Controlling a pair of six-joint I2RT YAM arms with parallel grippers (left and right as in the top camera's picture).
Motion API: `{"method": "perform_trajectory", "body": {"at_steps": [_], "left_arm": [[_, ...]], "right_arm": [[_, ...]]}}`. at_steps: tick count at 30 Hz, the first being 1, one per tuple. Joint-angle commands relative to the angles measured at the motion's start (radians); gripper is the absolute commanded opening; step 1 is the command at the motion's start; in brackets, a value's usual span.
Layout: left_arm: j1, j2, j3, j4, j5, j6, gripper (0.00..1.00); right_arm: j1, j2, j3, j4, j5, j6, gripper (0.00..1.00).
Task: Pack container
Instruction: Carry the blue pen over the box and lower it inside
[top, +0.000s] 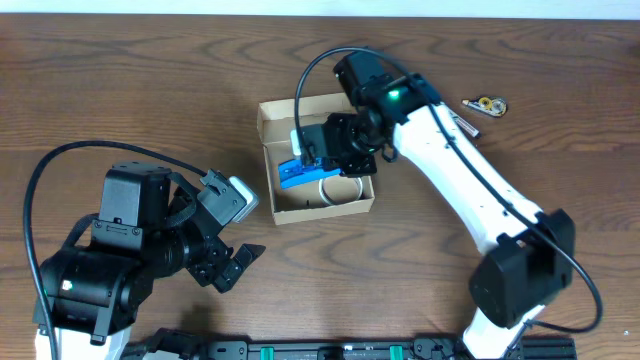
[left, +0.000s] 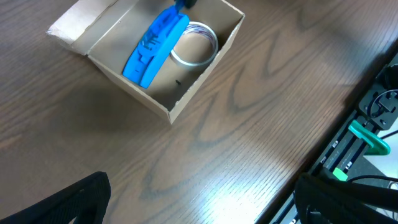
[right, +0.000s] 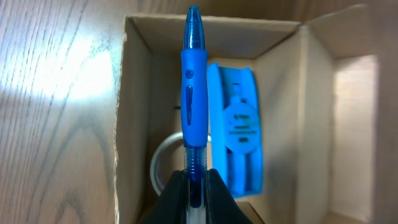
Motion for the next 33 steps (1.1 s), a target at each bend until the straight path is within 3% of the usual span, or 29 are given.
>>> {"method": "perform_trajectory", "body": {"at_steps": [1,23,33], "left_arm": [[0.006,-0.002,0.027,-0.003,0.015,0.017,0.95],[0.006,-0.002,0.027,-0.002,0.015,0.017,0.95],[0.006,-0.002,0.027,-0.002,0.015,0.017,0.95]], "right_arm": [[0.023,0.038,0.003,-0.011,-0.019,-0.028,0.01],[0.066,0.109,0.003,-0.083,-0.011,0.128,0.01],[0.065,0.110,-0.035,-0.062,-0.002,0.127,0.02]]}}
